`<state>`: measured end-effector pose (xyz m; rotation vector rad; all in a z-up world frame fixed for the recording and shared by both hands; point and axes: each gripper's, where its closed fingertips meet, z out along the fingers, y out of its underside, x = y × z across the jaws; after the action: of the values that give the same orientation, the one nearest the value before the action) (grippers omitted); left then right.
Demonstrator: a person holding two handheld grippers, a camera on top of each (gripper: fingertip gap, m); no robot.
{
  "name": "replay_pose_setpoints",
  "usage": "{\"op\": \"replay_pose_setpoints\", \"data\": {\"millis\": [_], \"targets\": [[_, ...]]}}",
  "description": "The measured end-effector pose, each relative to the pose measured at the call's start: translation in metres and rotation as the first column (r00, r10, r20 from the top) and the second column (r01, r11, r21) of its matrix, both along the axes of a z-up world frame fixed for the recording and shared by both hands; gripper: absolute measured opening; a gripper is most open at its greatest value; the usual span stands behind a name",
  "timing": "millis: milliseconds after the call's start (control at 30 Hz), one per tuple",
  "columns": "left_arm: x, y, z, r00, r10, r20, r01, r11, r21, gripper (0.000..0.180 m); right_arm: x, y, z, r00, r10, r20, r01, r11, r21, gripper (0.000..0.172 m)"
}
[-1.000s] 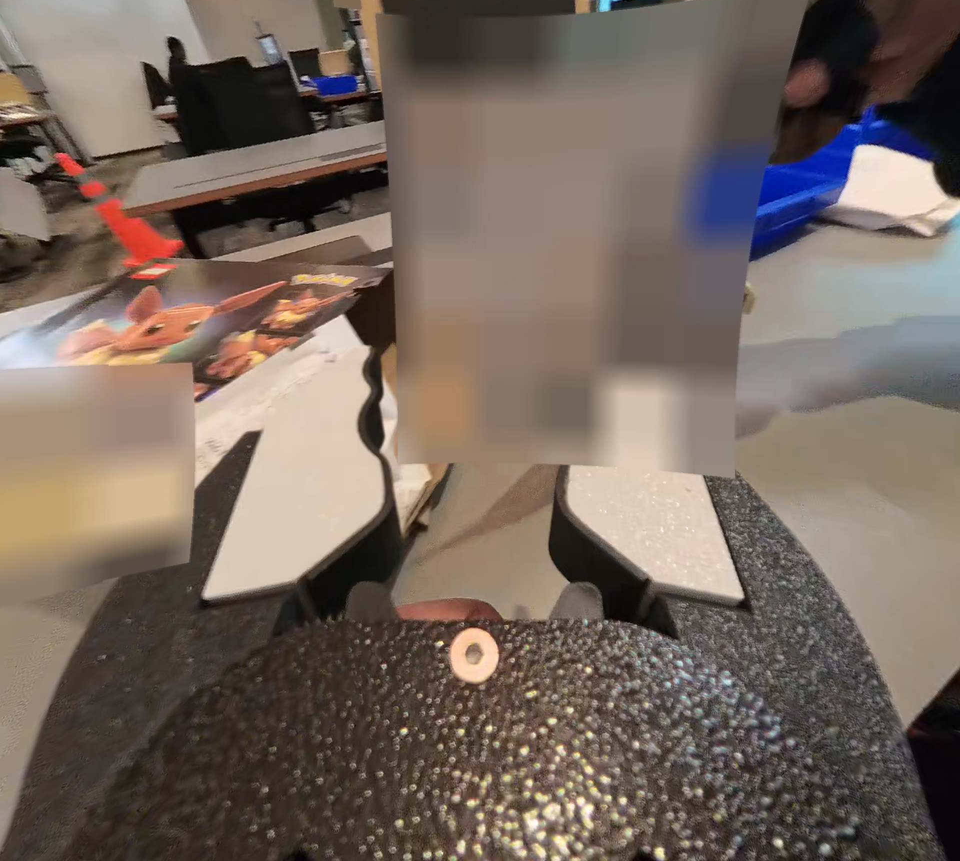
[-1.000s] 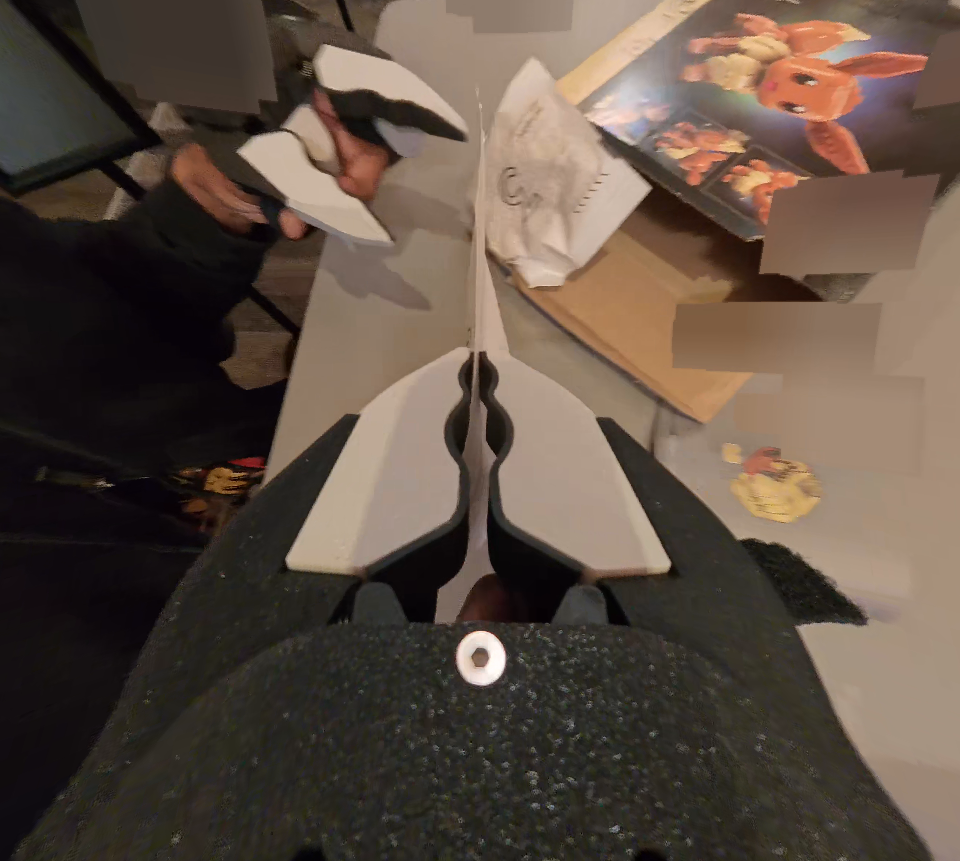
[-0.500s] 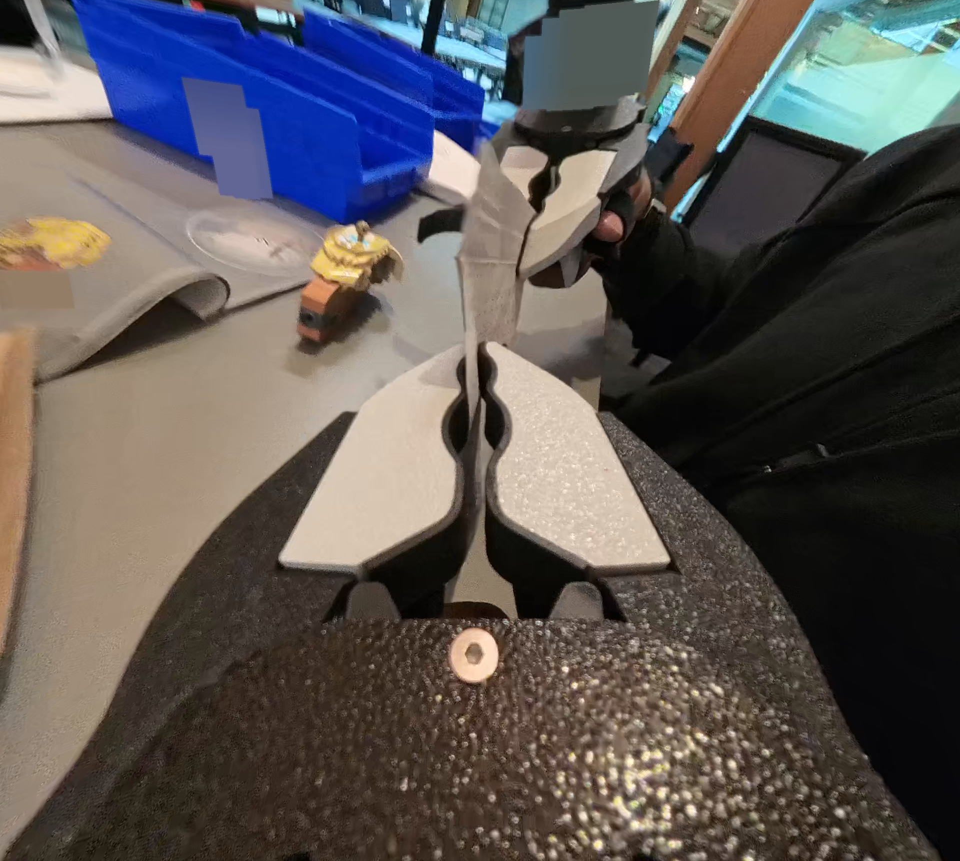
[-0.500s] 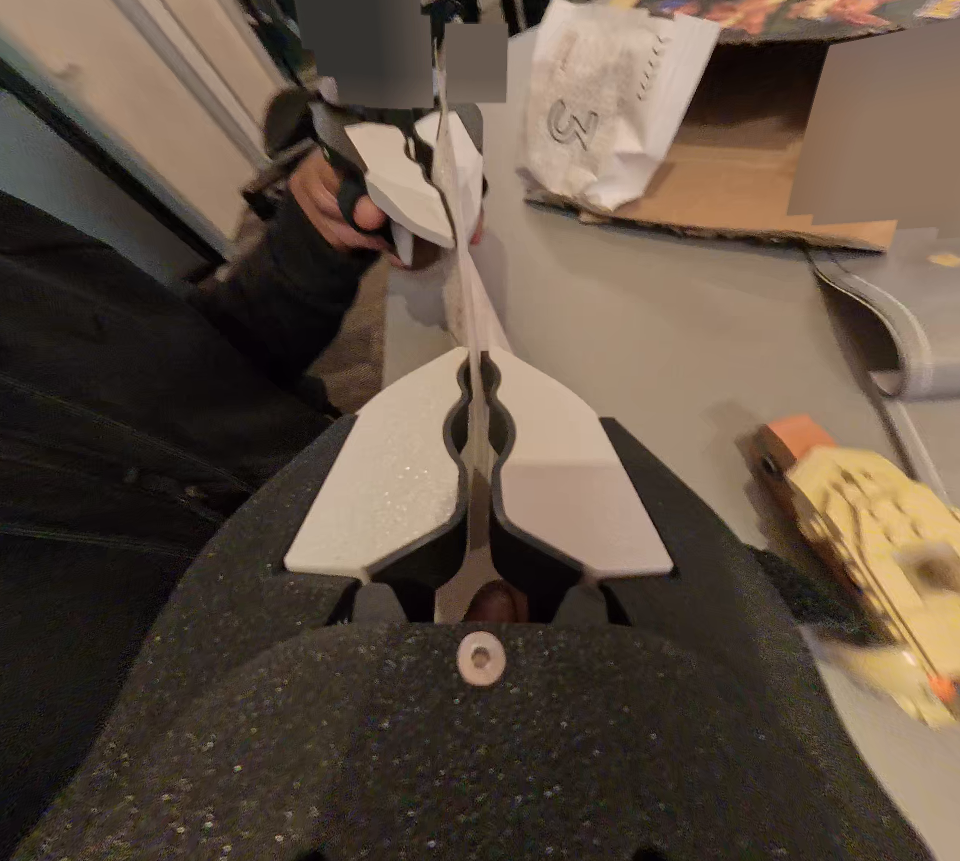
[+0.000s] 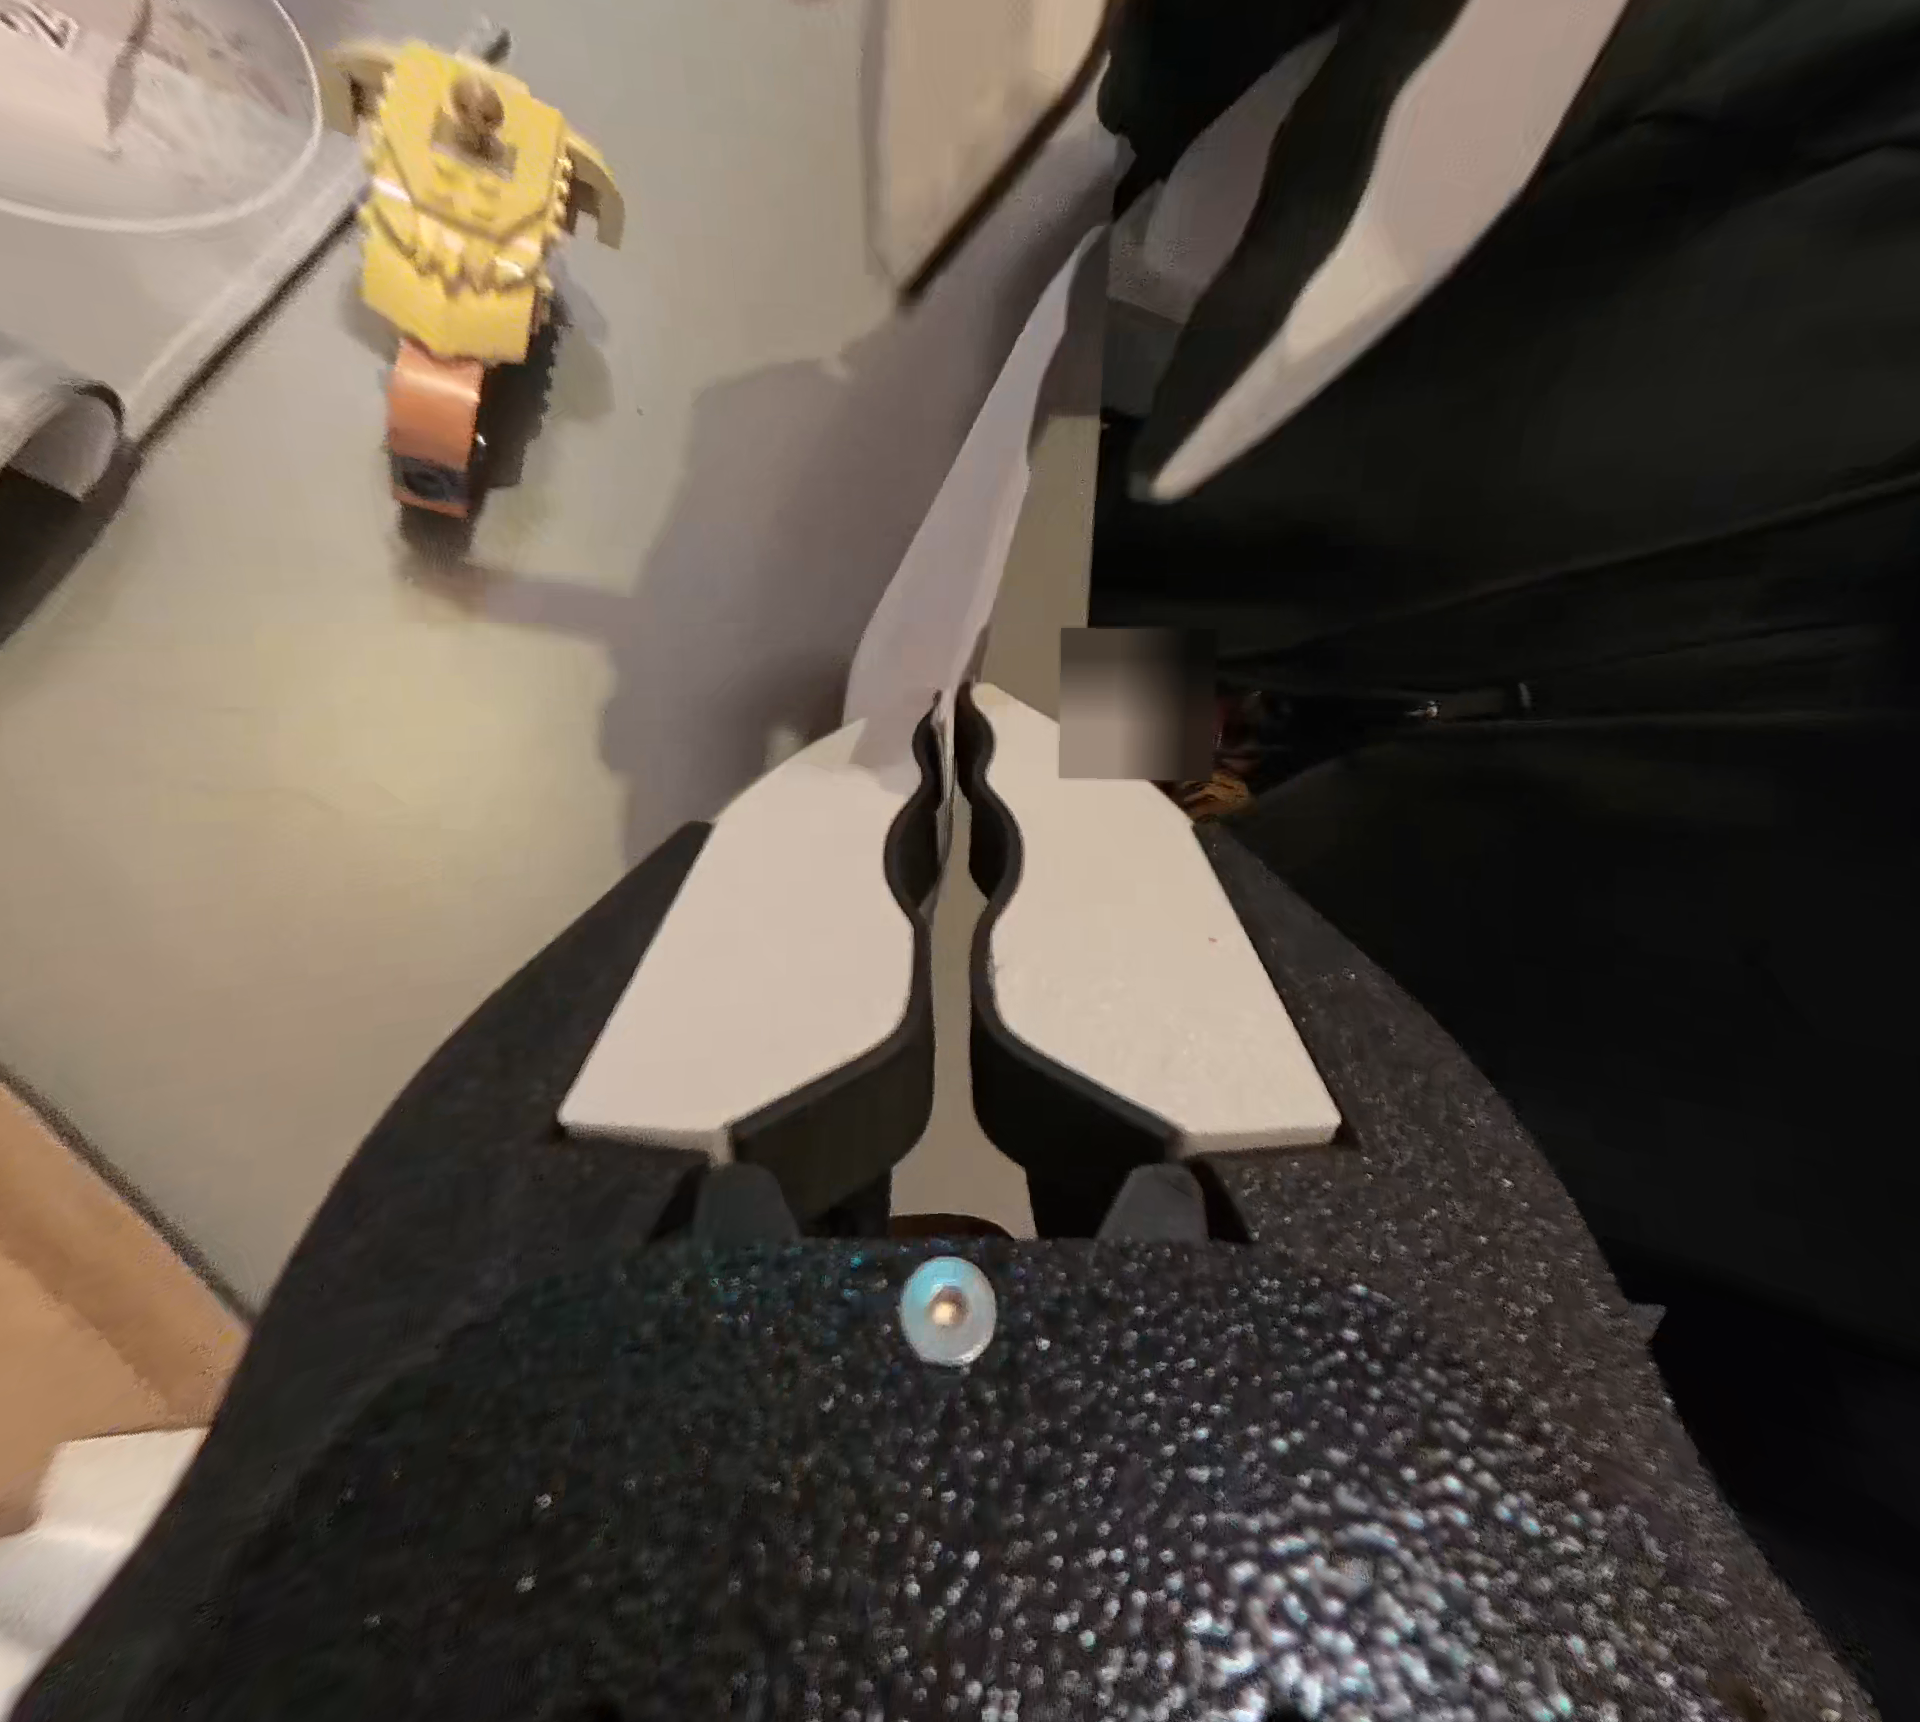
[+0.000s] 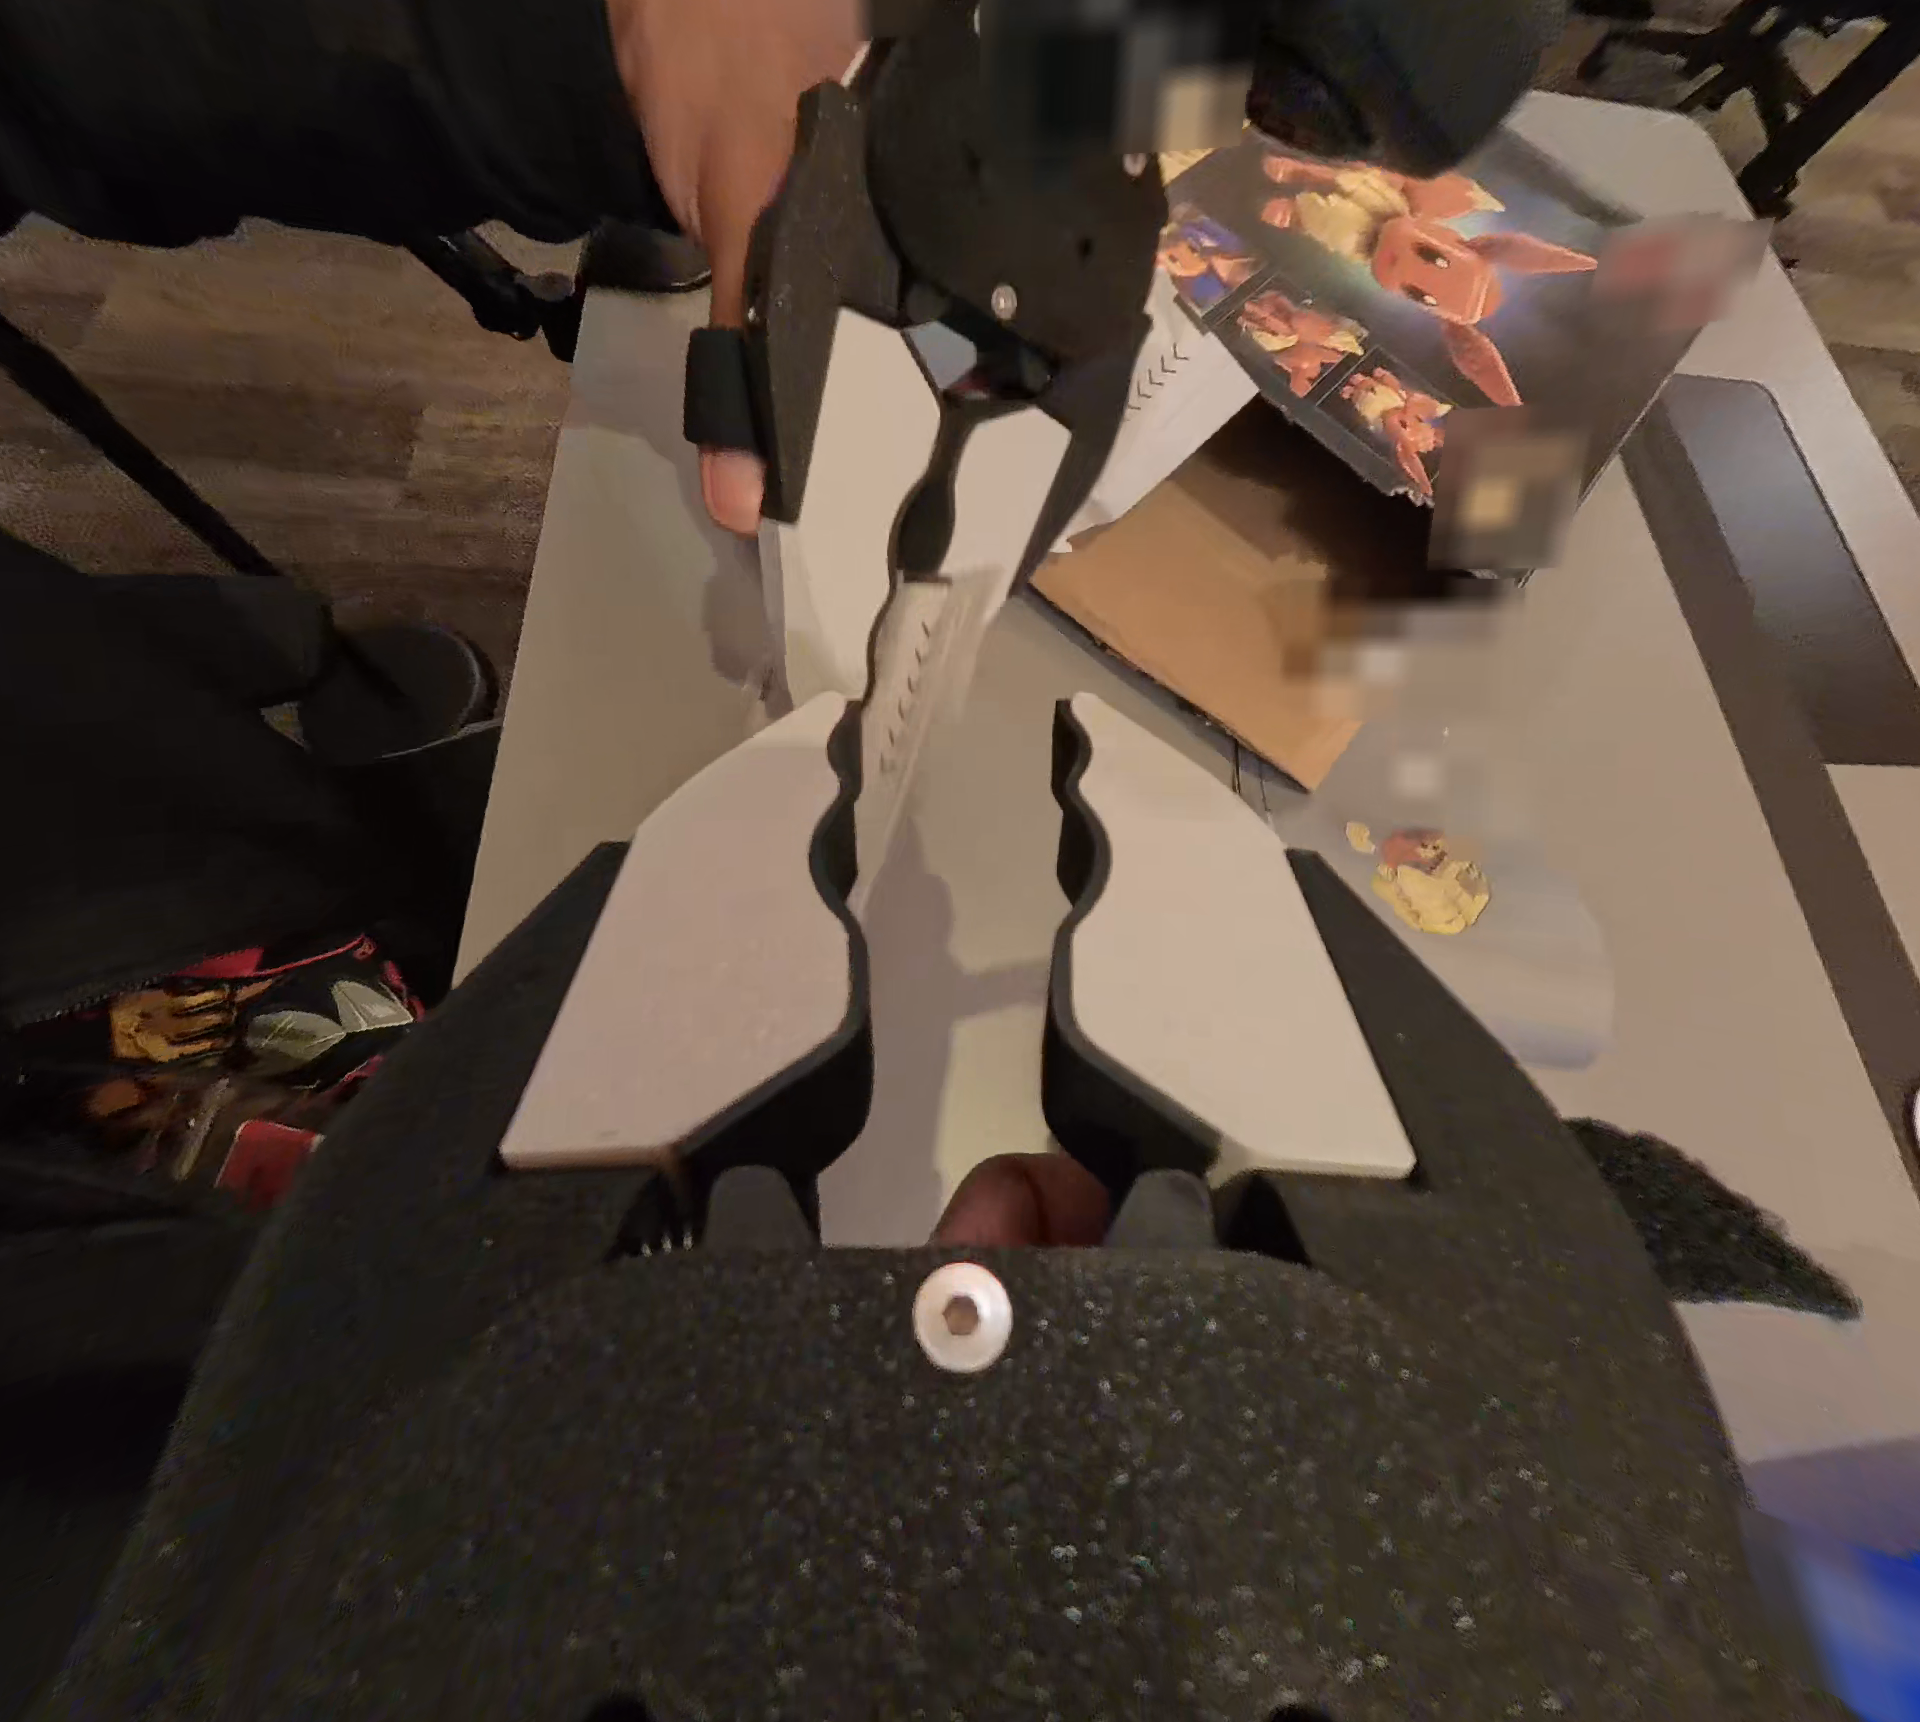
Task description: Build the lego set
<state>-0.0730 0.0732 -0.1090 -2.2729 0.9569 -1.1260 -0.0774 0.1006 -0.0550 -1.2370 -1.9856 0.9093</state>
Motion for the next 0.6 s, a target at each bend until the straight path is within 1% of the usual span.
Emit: {"op": "replay_pose_setpoints", "data": {"millis": [33, 67, 167, 233, 300, 367, 400, 500, 600], "targets": [[0.003, 0.004, 0.004, 1.000, -0.005, -0.013, 0.006, 1.000, 0.015, 0.000, -0.006, 0.002, 0.000, 1.000, 0.002, 0.010, -0.003, 1.000, 0.004, 0.035], [0.006, 0.007, 0.006, 1.000, -0.007, -0.021, 0.007, 1.000, 0.027, 0.000, -0.010, 0.006, -0.002, 1.000, 0.000, 0.025, 0.000, 1.000, 0.007, 0.031], [0.013, 0.015, 0.004, 0.999, 0.005, -0.042, -0.002, 0.999, 0.053, 0.000, -0.012, 0.008, -0.013, 0.997, 0.043, 0.068, -0.041, 0.998, -0.038, 0.000], [0.013, 0.020, 0.004, 0.999, 0.033, -0.024, -0.031, 0.998, 0.061, 0.000, -0.012, 0.012, -0.014, 0.999, 0.025, 0.045, -0.020, 0.995, -0.100, 0.000], [0.010, 0.026, 0.003, 0.997, 0.078, -0.008, -0.077, 0.995, 0.071, 0.002, -0.012, 0.017, -0.014, 1.000, -0.016, 0.011, 0.017, 0.981, -0.195, 0.000], [0.004, 0.033, 0.002, 0.992, 0.123, -0.003, -0.123, 0.989, 0.087, 0.011, -0.010, 0.026, -0.018, 0.996, -0.086, -0.006, 0.081, 0.954, -0.288, 0.000], [0.000, 0.037, 0.002, 0.988, 0.155, -0.012, -0.152, 0.983, 0.105, 0.016, -0.008, 0.031, -0.022, 0.991, -0.130, -0.012, 0.118, 0.933, -0.340, 0.000], [-0.010, 0.048, 0.010, 0.970, 0.243, -0.006, -0.237, 0.951, 0.201, 0.020, 0.002, 0.045, -0.037, 0.969, -0.247, 0.019, 0.224, 0.838, -0.497, 0.000], [-0.008, 0.051, 0.012, 0.956, 0.292, 0.006, -0.284, 0.925, 0.252, 0.020, 0.019, 0.057, -0.053, 0.924, -0.380, 0.048, 0.325, 0.709, -0.626, 0.000]]}}
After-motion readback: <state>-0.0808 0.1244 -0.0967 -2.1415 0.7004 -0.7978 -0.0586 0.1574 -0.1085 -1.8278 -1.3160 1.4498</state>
